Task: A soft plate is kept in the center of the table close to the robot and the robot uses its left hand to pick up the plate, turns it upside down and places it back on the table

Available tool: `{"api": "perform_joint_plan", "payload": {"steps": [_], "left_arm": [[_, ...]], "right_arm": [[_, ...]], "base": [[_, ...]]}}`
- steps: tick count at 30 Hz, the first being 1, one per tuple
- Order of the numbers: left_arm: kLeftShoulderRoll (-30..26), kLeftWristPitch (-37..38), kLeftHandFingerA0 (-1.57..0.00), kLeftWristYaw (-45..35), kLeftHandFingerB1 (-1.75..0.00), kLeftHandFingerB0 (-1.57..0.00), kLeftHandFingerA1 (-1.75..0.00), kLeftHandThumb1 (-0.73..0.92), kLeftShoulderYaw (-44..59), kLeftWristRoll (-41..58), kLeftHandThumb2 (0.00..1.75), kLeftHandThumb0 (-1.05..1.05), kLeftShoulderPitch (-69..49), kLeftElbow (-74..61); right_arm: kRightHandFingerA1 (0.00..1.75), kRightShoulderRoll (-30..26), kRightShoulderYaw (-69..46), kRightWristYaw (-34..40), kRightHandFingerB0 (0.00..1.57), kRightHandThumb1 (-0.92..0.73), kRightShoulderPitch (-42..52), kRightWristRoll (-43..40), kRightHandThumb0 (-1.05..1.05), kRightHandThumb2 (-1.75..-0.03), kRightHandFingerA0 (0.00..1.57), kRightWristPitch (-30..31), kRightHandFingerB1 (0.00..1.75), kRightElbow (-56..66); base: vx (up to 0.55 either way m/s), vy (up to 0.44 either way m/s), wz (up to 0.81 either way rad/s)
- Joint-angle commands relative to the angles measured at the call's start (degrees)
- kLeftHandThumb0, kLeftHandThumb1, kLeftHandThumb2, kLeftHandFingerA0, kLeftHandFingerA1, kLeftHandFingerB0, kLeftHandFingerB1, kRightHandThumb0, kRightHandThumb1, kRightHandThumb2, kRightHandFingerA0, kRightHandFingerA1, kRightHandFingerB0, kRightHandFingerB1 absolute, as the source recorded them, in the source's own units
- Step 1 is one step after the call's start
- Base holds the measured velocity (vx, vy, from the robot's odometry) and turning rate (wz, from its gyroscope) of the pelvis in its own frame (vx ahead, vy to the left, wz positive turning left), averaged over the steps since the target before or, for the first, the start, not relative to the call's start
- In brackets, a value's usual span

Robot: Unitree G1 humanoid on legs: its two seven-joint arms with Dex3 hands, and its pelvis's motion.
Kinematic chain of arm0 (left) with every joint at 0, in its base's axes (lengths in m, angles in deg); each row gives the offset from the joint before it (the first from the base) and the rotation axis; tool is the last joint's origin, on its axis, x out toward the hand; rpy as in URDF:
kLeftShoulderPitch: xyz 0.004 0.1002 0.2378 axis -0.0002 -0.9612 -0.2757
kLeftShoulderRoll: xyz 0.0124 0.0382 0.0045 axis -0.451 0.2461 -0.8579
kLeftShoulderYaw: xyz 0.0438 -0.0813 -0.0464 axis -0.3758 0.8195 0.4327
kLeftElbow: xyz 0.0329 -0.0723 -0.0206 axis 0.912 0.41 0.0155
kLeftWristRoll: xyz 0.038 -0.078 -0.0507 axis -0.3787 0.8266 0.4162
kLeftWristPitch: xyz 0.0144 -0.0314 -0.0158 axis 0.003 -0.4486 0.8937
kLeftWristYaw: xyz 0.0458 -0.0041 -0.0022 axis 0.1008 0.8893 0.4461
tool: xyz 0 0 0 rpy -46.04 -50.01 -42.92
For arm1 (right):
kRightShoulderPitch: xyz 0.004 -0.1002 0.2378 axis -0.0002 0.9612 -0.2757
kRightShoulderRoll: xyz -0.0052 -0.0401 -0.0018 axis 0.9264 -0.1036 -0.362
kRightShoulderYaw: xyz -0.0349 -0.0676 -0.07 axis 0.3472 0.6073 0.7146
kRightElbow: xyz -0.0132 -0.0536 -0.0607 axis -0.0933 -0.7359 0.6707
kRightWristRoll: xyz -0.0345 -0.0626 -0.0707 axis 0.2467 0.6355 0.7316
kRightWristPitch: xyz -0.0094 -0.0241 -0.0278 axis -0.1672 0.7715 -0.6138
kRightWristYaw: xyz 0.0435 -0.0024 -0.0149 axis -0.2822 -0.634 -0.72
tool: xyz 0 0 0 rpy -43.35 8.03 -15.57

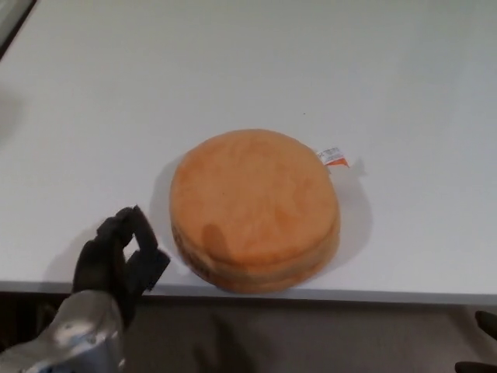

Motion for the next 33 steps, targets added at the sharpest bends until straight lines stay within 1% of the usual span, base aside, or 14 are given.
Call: {"api": "perform_joint_plan", "payload": {"steps": [1, 2, 10, 11, 12, 13, 21, 23, 24, 26, 28, 29, 32, 33], "left_arm": [[-6.91, -2.61, 0.0, -3.73, -0.05, 0.0, -0.16, 0.9, -2.35, -9.79, 1.22, -1.05, -6.84, -7.29], [-8.92, -2.81, 0.0, -6.64, -0.03, 0.0, -0.15, 0.92, -2.2, -8.6, 1.23, -1.05, -8.34, -9.21], [-10.56, 8.45, 0.0, -20.72, -0.01, 0.0, -0.11, 0.87, 3.0, -5.54, 1.2, -1.0, -24.03, -18.81], [-10.1, 12.63, 0.0, -22.23, -0.18, 0.0, -0.28, 0.92, 2.42, -7.93, 0.73, -0.87, -26.63, -19.0], [-9.81, 15.74, 0.0, -23.23, -0.18, 0.0, -0.28, 0.92, 1.93, -9.63, 0.73, -0.87, -28.49, -19.11], [-9.99, 25.02, 0.0, -24.81, -0.24, 0.0, -0.23, 0.75, -0.24, -16.13, 1.16, -0.77, -33.17, -18.23], [-7.57, 56.36, -0.11, -29.06, -0.29, -0.09, -0.26, 0.74, -3.52, -29.08, 0.85, -0.89, -41.2, -5.58], [-5.12, 62.9, -0.06, -32.25, -0.37, -0.05, -0.39, 0.73, -3.26, -27.44, 1.08, -0.91, -42.59, -1.95], [-3.88, 65.48, 0.0, -33.6, -0.48, 0.0, -0.49, 0.41, -3.06, -26.55, 1.04, -0.38, -43.09, -0.27], [-1.97, 68.33, 0.0, -35.12, -0.48, 0.0, -0.49, 0.41, -2.82, -25.32, 1.04, -0.39, -43.85, 1.99], [-0.07, 71.39, 0.0, -37.05, -0.48, 0.0, -0.49, 0.43, -2.44, -23.93, 1.05, -0.38, -44.57, 4.4], [1.49, 73.56, -0.19, -38.45, -0.3, -0.18, -0.29, 0.89, -2.14, -22.67, 0.67, -0.84, -45.37, 6.43], [3.72, 77.09, -0.19, -40.34, -0.3, -0.18, -0.29, 0.89, -1.53, -21.43, 0.67, -0.84, -46.65, 10.15], [4.21, 77.94, -0.18, -40.54, -0.3, -0.18, -0.3, 0.89, -1.32, -21.39, 0.67, -0.83, -47.09, 11.13]], "right_arm": [[0.63, -0.49, -0.37, -0.11, 0.0, -0.59, 0.66, -0.85, -0.47, -1.07, 0.38, 0.49, 0.47, 1.32], [0.49, -0.48, -0.35, 0.05, 0.15, -0.86, 0.7, -0.62, -0.65, -0.65, 0.44, 0.27, 0.38, 1.36], [0.49, -0.68, -0.39, -0.04, 0.15, -0.86, 0.13, -0.5, -0.64, -0.66, 0.45, -0.06, 0.38, 0.96], [0.63, -0.72, -0.47, -0.01, 0.0, -0.61, 0.09, -0.47, -0.46, -1.08, 0.39, -0.21, 0.46, 0.83], [0.63, -0.76, -0.52, 0.02, 0.0, -0.61, 0.05, -0.45, -0.46, -1.08, 0.39, -0.33, 0.46, 0.74], [0.49, -0.71, -0.58, 0.15, 0.16, -0.86, 0.31, -0.37, -0.65, -0.66, 0.46, -0.42, 0.38, 0.74], [0.49, -0.85, -0.97, 0.15, 0.17, -0.86, 0.68, -0.89, -0.65, -0.66, 0.45, 0.11, 0.36, 0.96], [0.49, -0.98, -1.16, -0.03, 0.18, -0.86, 0.75, -1.17, -0.66, -0.65, 0.46, 0.09, 0.36, 0.85], [0.58, -0.92, -1.2, 0.0, 0.14, -0.68, 0.75, -1.24, -0.69, -1.0, 0.4, 0.1, 0.47, 0.75], [0.58, -0.86, -1.24, 0.06, 0.14, -0.68, 0.99, -1.07, -0.67, -1.01, 0.39, -0.41, 0.48, 0.45], [0.48, -0.8, -1.26, 0.25, 0.2, -0.86, 1.3, -0.96, -0.66, -0.65, 0.45, -0.25, 0.36, 0.49], [0.49, -0.79, -1.3, 0.39, 0.2, -0.87, 1.61, -0.87, -0.64, -0.66, 0.46, -0.17, 0.36, 0.63], [0.49, -1.04, -1.4, 0.26, 0.21, -0.87, 1.97, -0.71, -0.63, -0.66, 0.46, -0.44, 0.36, 0.28], [0.59, -1.08, -1.41, 0.2, 0.17, -0.71, 2.1, -0.62, -0.68, -1.01, 0.41, -0.72, 0.48, 0.1]], "base": [[0.0, 0.0, 0.0], [0.0, 0.0, 0.0], [0.0, 0.0, 0.0], [0.0, 0.0, 0.0], [0.0, 0.0, 0.0], [0.0, 0.0, 0.0], [0.0, 0.0, 0.0], [0.0, 0.0, 0.0], [0.0, 0.0, 0.0], [0.0, 0.0, 0.0], [0.0, 0.0, 0.0], [0.0, 0.0, 0.0], [0.0, 0.0, 0.0], [0.0, 0.0, 0.0]]}}
